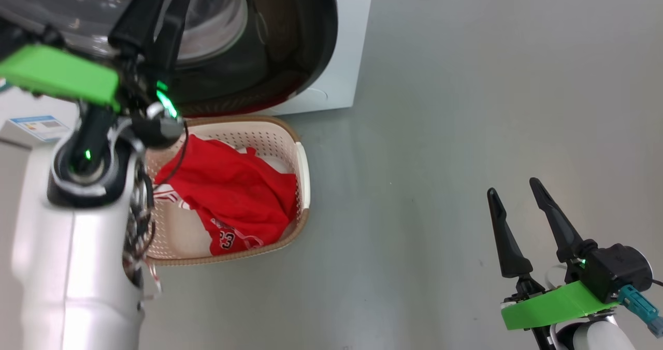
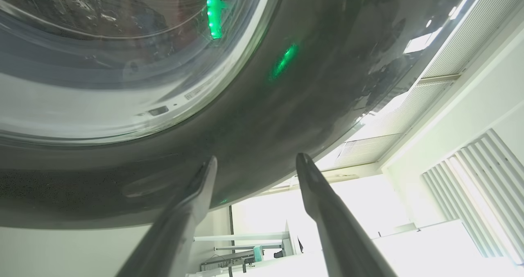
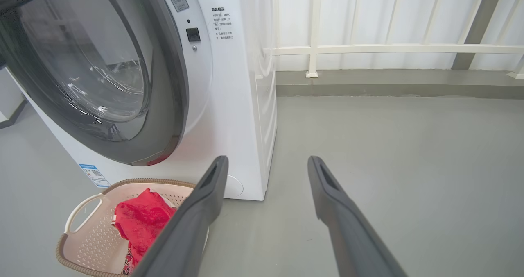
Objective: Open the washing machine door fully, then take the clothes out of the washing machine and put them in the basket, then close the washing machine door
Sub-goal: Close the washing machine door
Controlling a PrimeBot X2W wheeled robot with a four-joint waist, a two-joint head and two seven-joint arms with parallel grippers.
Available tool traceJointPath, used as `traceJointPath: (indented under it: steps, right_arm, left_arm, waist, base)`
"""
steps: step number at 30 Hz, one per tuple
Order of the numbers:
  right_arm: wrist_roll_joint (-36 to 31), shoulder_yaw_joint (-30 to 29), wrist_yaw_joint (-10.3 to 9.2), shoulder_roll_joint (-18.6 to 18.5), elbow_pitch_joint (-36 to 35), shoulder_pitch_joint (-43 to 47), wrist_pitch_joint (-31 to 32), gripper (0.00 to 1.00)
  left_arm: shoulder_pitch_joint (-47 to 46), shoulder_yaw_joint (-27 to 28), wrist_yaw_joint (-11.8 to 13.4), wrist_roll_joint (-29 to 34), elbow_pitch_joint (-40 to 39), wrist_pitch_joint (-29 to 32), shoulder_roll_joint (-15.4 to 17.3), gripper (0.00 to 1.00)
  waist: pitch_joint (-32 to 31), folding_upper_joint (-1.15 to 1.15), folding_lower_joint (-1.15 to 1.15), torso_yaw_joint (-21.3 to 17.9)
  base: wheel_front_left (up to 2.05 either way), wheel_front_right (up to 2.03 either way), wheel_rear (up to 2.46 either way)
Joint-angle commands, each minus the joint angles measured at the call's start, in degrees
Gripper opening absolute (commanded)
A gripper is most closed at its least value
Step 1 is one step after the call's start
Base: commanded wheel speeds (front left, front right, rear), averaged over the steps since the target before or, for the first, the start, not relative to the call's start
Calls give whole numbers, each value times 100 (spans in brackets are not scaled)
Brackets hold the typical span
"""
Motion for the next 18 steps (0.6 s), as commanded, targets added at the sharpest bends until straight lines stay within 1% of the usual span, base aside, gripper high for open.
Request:
traceJointPath:
  steps: [1, 4, 5, 12, 14, 18]
  right_arm:
    - [84, 126, 36, -65, -88, -66, -69, 100]
    - [139, 131, 36, -65, -42, -24, -74, 100]
    - [139, 131, 36, -65, -42, -24, -74, 100]
    - [228, 143, 36, -65, 18, 60, -80, 100]
    - [240, 144, 36, -65, 10, 84, -80, 100]
    - [245, 121, 36, -65, -3, 132, -81, 100]
  left_arm:
    - [304, 127, 68, 208, -445, -178, 213, 100]
    - [791, -47, 65, 911, -881, -644, 424, 100]
    - [791, -47, 65, 911, -881, -644, 424, 100]
    - [1957, -562, 143, 2722, -1689, -1778, 885, 100]
    - [2251, -668, 196, 3254, -1864, -2155, 1017, 100]
    - [2783, -974, 314, 4176, -2223, -2709, 1218, 100]
  waist:
    - [-173, 0, 0, 144]
    - [-328, 0, 0, 228]
    - [-328, 0, 0, 228]
    - [-659, 0, 0, 355]
    - [-740, 0, 0, 370]
    - [-864, 0, 0, 396]
  base:
    - [0, 0, 0]
    - [0, 0, 0]
    - [0, 0, 0]
    - [0, 0, 0]
    - [0, 0, 0]
    - [0, 0, 0]
